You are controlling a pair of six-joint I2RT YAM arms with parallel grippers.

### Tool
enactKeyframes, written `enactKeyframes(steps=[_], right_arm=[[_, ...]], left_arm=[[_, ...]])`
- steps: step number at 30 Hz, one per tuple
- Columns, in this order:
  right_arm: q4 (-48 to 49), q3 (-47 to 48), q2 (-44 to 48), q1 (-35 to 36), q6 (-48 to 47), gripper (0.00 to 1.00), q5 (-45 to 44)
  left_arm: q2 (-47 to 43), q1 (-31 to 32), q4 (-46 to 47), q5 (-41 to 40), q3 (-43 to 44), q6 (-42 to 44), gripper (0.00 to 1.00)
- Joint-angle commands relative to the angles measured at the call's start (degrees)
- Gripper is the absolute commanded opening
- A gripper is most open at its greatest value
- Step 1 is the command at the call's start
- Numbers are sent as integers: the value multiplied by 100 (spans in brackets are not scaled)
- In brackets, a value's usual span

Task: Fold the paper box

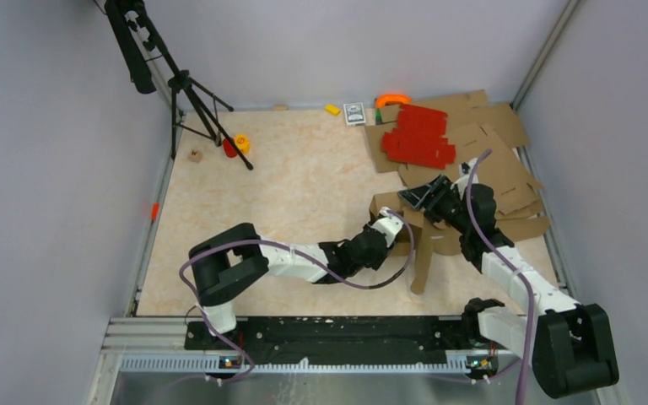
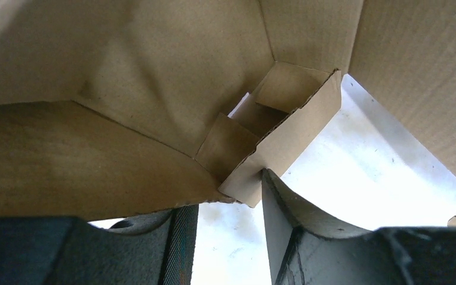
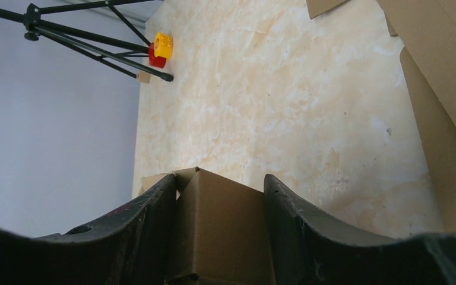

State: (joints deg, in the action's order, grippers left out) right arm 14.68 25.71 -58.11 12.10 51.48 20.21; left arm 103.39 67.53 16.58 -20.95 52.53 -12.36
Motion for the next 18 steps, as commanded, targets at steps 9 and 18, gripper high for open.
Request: enactKeyframes(steps=[9,18], right_arm=[[-365,-402,255,113,-29,50,405],[-307,-404,90,120,-124,50,366]], left_arm=[[156,-692,451,672,222,-620,53],[243,-880,775,896,232,-537,50]])
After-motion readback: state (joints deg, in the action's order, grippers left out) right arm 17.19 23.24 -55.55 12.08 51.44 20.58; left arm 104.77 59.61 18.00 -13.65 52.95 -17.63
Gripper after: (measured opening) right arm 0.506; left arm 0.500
